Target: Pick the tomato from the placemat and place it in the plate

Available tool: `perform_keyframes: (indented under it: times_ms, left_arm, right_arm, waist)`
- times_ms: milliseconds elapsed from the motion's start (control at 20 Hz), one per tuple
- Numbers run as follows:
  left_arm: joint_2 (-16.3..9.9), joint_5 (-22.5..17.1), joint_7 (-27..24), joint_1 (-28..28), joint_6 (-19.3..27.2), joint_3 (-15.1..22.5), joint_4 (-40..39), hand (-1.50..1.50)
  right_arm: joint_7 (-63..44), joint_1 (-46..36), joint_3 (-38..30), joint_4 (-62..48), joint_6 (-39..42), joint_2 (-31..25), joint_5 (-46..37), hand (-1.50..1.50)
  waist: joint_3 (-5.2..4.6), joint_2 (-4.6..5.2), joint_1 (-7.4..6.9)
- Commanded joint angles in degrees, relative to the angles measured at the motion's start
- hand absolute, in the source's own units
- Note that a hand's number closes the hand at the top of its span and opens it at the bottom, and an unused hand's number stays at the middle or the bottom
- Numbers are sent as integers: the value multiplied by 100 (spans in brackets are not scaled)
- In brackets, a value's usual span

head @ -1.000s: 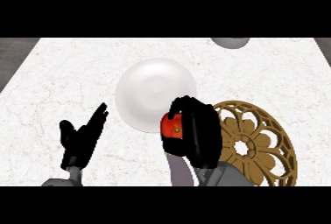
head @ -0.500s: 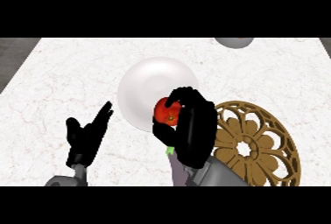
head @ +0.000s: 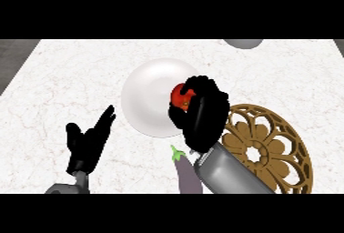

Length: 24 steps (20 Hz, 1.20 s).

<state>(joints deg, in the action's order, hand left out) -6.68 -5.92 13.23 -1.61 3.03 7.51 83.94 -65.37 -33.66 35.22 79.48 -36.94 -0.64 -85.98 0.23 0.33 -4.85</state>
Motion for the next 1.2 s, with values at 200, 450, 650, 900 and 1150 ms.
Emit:
perform_keyframes:
  times_ms: [200,450,650,900,1150]
  left_arm:
    - [146,56,175,-45,88,96,-148,0]
    - [-8,-90,178,-112,-96,-67,-133,0]
    - [64,3,154,-23,-15,35,-16,0]
    - [22,-3,-33,-82,-160,2,-242,0]
    - [340,179,-66,-281,85,147,-504,0]
  right_arm:
    - [-1411,-627,-411,-1052,-1118,60,-171,150]
    - [-1169,-913,-798,-1857,-1624,60,49,150]
    - [-956,-866,-1181,-2491,-763,61,1252,-150]
    - [-31,-1083,-1072,-3375,-1509,62,2748,-150]
    - [919,-1334,-729,-3582,-2506,63,3738,-150]
  waist:
    - [-17,64,31]
    - [-17,76,37]
    - [-16,108,-61]
    - [-10,167,-138]
    - [-7,155,-71]
